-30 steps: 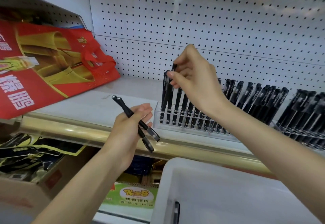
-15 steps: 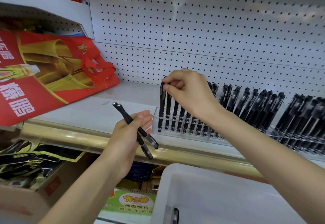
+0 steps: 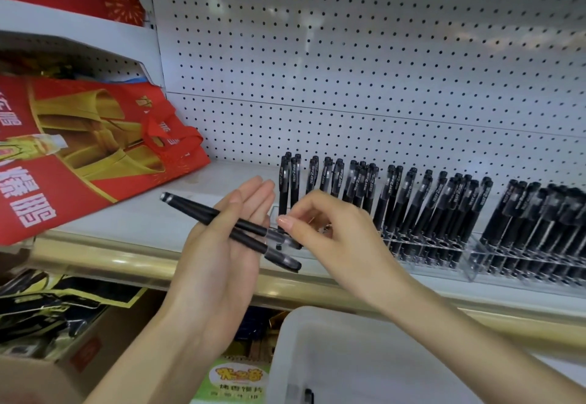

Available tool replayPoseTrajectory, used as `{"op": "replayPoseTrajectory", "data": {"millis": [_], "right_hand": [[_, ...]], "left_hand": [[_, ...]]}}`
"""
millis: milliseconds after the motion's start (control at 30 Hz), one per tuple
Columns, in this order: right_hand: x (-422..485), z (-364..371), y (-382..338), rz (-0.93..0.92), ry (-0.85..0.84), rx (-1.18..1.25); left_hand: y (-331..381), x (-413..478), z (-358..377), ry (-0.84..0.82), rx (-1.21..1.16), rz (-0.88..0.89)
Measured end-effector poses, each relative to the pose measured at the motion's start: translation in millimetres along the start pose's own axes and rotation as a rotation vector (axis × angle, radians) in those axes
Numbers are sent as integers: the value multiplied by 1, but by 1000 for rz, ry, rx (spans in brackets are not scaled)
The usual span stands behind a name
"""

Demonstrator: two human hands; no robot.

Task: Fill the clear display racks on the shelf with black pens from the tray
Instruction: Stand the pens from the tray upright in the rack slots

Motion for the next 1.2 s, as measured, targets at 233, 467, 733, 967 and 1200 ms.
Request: {"op": "replayPoseTrajectory", "data": {"millis": [233, 467, 733, 967, 1200], "right_hand": [[-10, 0, 3, 154, -241, 513], [-15, -3, 5, 172, -286, 601], [-16, -24, 23, 216, -82, 792], [-18, -44, 29, 200, 65, 842], [-9, -35, 14, 170, 172, 1038]], "left_hand": [[-2, -6, 6, -14, -31, -13], [-2, -11, 10, -7, -33, -7], [7, -26, 5, 98, -30, 14], [3, -30, -2, 127, 18, -55], [-5, -33, -2, 105, 88, -105]]}}
Point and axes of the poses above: each hand's wrist, its own x-axis towards the middle knuckle, its own z-axis out of the palm, y = z × x, the point moved 3 cm from there along x, towards the middle knuckle, and after that the axes turned 11 degrees about -y, right-handed, at the moved point
